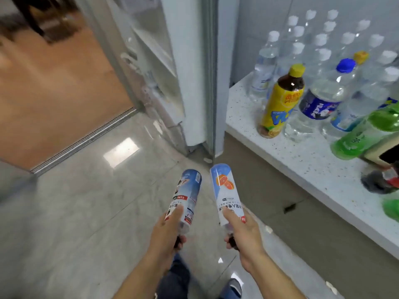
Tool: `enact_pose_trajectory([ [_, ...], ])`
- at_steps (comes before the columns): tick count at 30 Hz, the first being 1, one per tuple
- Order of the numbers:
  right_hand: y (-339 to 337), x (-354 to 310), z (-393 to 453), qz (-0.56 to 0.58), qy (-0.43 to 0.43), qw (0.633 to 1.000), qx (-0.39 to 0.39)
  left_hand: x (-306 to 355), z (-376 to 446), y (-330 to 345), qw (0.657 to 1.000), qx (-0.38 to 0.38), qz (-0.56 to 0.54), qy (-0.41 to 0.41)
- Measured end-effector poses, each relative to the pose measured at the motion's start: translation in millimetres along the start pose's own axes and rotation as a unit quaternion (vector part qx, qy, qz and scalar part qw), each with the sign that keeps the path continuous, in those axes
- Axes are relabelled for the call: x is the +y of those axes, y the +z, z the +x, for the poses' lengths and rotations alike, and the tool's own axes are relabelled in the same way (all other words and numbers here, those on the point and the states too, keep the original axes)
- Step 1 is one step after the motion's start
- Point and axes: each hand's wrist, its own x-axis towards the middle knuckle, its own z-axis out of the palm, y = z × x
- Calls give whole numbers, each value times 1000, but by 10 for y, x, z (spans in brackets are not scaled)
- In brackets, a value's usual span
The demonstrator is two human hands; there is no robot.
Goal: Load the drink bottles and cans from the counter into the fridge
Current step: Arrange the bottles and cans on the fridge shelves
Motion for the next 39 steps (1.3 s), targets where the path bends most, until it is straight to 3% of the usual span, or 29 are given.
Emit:
enact_pose_trajectory([
  [9,1840,144,248,-97,25,990,-96,436,371,-1543,985,82,-151,25],
  [20,4019,-38,558,-109,27,987,-116,1584,1084,-3143,977,132,-149,73],
  [30,5300,-736,1694,-50,5,996,-72,3076,2296,-3504,984,98,-107,105],
  [39,6086,-1925,2810,26,-30,999,-16,4805,3434,-3133,991,35,-27,124],
])
